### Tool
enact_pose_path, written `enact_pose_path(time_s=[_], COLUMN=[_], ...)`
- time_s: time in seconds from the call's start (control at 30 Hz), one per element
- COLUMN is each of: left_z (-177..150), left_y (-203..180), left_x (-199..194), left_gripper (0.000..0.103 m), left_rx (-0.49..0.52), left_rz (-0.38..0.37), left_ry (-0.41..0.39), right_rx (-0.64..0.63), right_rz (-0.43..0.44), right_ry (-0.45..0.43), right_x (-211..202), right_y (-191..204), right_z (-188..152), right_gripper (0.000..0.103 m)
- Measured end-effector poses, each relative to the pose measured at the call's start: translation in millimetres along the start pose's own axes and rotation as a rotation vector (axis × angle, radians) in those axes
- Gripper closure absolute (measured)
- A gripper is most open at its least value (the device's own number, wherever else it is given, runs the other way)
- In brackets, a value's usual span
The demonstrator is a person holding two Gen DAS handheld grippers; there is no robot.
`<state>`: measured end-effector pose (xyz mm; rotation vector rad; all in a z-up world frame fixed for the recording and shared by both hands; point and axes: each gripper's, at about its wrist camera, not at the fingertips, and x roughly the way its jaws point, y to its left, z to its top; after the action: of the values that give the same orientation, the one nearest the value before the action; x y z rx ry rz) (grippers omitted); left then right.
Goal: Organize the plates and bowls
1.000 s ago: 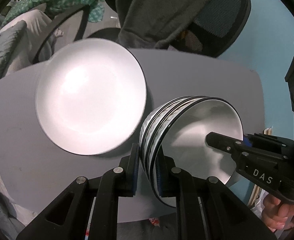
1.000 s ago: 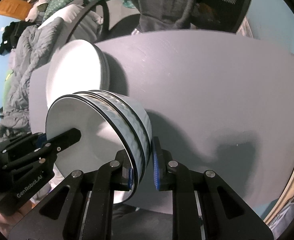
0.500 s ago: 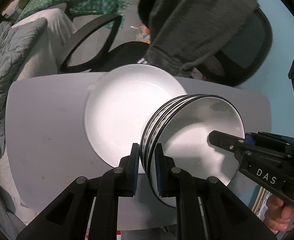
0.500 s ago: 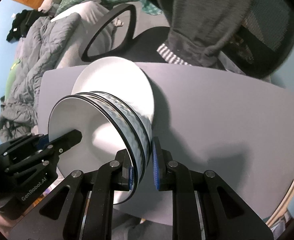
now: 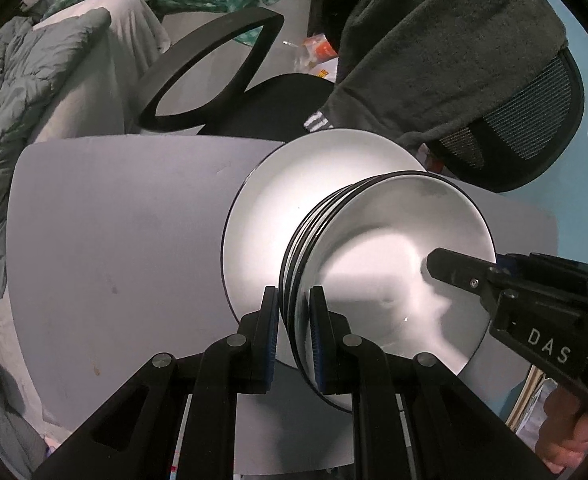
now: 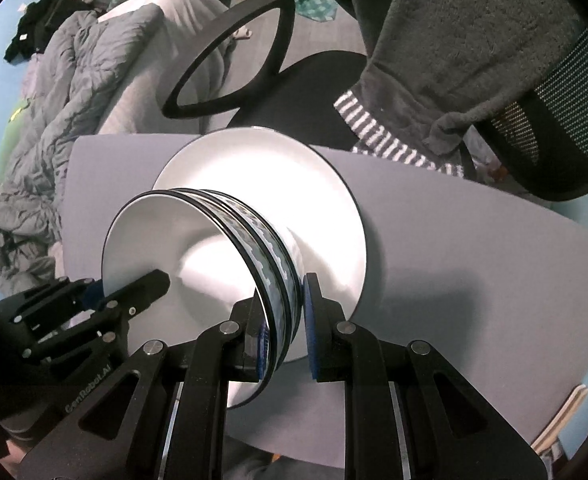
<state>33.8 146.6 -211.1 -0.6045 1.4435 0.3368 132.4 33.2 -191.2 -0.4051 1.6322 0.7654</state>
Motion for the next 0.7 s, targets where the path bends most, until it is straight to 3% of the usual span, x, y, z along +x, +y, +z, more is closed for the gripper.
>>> enact_pose_path(time_s=[0.3, 0.37, 0.43, 0.5, 0.6, 0.7], left_z=[0.6, 0.1, -0.7, -2.3, -6.0, -8.5], left_y=[-1.4, -0.6, 0.4, -0.4, -0.1, 1.6], left_x=[2.7, 5.4, 5.8, 3.9, -5.2, -18.3], left_gripper=[0.088, 0.077, 0.073, 0.067, 0.059, 0.051], left_rx=[0.039, 0.033, 0.024, 0.038, 0.045, 0.041], left_rz=[0.002, -0.024, -0.034, -0.001, 0.022, 0.043], left_ry=[-0.023, -0.008, -0.007, -0.03, -0.067, -0.102], right_rx=[0.004, 0.005, 0.014, 0.004, -0.012, -0.02], right_rz=[-0.033, -0.028, -0.023, -0.033, -0.08, -0.092], right_ry=[-0.008, -0.012, -0.016, -0.038, -0.07, -0.097], right_x=[2.4, 2.6, 2.5, 0.3, -4.2, -11.3], right_y=[3.0, 3.1, 2.5, 4.3, 7.0, 7.8], right_z=[-2.9, -2.6, -1.6, -2.2, -3.2, -4.3], right_gripper=[0.087, 0.085, 0.084, 0.081, 0.067, 0.063])
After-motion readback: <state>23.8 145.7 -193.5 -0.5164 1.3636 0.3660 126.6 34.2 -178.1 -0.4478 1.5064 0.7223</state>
